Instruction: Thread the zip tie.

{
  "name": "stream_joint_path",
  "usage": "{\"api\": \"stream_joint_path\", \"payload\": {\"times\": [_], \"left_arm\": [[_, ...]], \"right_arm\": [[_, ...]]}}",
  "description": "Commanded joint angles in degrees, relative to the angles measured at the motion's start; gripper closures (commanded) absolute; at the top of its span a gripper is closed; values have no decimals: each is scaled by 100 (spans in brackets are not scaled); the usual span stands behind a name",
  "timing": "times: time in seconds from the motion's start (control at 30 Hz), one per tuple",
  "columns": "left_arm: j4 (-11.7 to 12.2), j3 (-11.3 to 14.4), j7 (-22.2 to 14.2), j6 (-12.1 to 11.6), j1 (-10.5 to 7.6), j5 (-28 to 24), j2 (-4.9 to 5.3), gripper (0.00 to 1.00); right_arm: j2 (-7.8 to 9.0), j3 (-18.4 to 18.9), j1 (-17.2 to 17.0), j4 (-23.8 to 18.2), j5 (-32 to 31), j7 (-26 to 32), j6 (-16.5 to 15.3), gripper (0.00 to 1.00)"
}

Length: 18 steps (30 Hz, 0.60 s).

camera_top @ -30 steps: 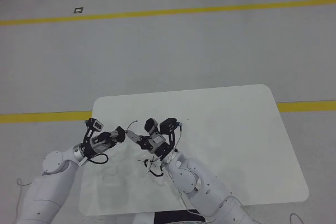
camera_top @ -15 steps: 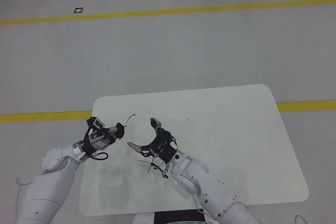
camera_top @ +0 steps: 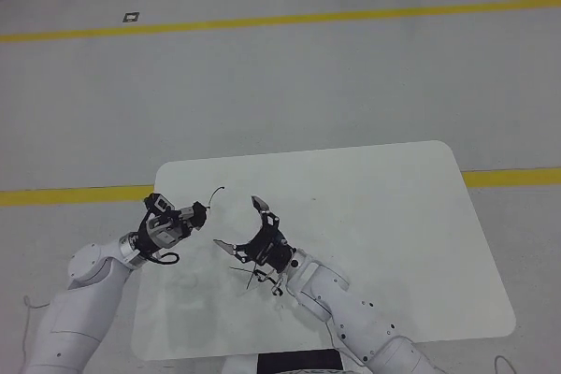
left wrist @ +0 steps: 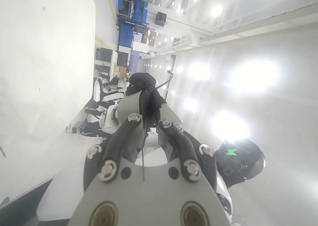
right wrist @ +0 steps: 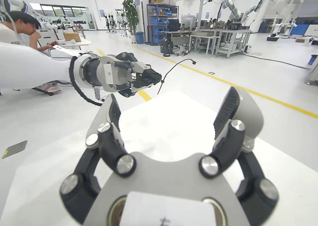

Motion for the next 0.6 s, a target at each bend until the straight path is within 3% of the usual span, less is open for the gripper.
{"api": "stream_joint_path", "payload": {"times": [0.0, 0.1, 0.17, 0.3, 0.57], "left_arm": [[-90, 42, -10, 183, 4, -67, -5, 100], [-156, 64, -107, 425, 3, -226, -7, 100], [-185, 74, -164, 575, -8, -310, -7, 100], [-196, 98, -226, 681, -38, -395, -13, 100], [-195, 100, -204, 617, -65, -357, -15, 100]], "right_arm": [[63, -113, 177, 94, 0, 109, 243, 0], [234, -574, 591, 274, 0, 201, 718, 0], [378, -997, 865, 426, 0, 153, 1201, 0], [579, -1606, 1209, 591, 0, 50, 1932, 0], [603, -1678, 1241, 591, 0, 13, 2003, 0]]}}
